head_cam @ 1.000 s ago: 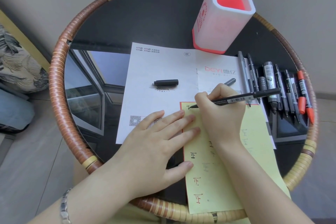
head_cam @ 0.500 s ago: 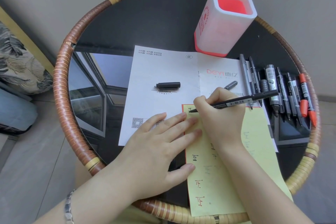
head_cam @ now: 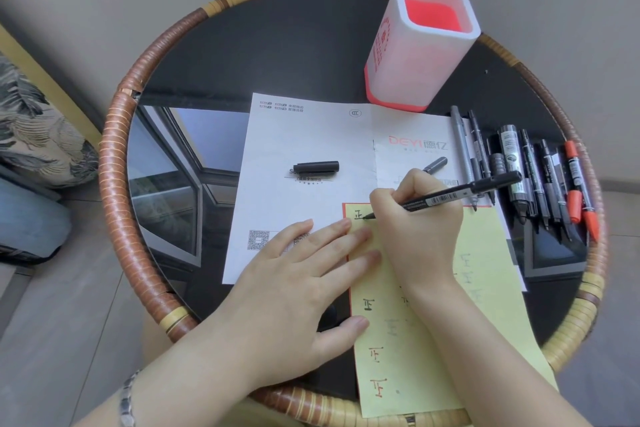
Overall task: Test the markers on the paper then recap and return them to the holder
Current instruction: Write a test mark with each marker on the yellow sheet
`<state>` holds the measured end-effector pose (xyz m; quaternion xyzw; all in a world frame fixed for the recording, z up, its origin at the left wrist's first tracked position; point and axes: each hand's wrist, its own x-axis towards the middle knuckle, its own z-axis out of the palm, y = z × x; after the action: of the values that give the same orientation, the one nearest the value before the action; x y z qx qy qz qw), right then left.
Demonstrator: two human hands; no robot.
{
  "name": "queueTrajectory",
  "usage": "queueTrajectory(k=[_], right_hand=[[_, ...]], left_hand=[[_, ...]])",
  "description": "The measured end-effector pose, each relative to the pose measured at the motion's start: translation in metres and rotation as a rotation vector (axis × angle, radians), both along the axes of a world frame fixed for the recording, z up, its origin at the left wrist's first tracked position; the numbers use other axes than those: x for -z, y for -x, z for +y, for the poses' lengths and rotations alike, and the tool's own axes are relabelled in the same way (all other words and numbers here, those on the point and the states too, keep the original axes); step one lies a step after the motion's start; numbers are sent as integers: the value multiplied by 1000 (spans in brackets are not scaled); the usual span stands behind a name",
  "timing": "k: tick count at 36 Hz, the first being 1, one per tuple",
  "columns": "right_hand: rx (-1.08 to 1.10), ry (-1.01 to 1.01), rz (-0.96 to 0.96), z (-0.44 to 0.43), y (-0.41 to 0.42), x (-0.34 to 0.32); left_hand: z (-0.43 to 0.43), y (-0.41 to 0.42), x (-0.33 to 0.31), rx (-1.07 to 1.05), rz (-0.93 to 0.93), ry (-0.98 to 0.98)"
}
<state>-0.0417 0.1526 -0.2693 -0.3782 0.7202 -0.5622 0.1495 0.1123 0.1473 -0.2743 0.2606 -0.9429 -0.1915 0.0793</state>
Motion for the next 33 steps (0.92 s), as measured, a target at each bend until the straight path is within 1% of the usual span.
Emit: queueTrajectory(k=[2, 5, 9, 11, 14, 17, 19, 23, 25, 27, 30, 33], right_hand=[[26, 3, -26, -1, 1, -2], [92, 57, -140, -1, 6, -5], [79, 123, -300, 1, 7, -10], [43, 137, -277, 5, 11, -15], [-70, 129, -144, 9, 24, -28], [-198, 67, -2, 7, 41, -42], [-268, 11, 136, 0, 50, -51], [-442, -61, 532, -19, 62, -57], [-544, -55, 789, -33, 64, -51], [-663, -100, 975, -47, 64, -42], [-754, -151, 1094, -64, 58, -29], [-768, -149, 1168, -70, 49, -20]], left_hand=[[0, 0, 0, -2, 7, 1], [1, 0, 1, -1, 13, 11], [1, -1, 2, 5, 17, 35], [1, -1, 1, 5, 16, 42], [0, -1, 1, 8, 13, 53], [0, 0, 1, 2, 15, 56], [1, 0, 2, -2, 24, 55], [1, 0, 1, -6, 41, 62], [1, 1, 0, -9, 42, 63], [1, 1, 0, -10, 35, 67], [1, 1, 0, -13, 37, 67], [1, 0, 0, -12, 38, 68]])
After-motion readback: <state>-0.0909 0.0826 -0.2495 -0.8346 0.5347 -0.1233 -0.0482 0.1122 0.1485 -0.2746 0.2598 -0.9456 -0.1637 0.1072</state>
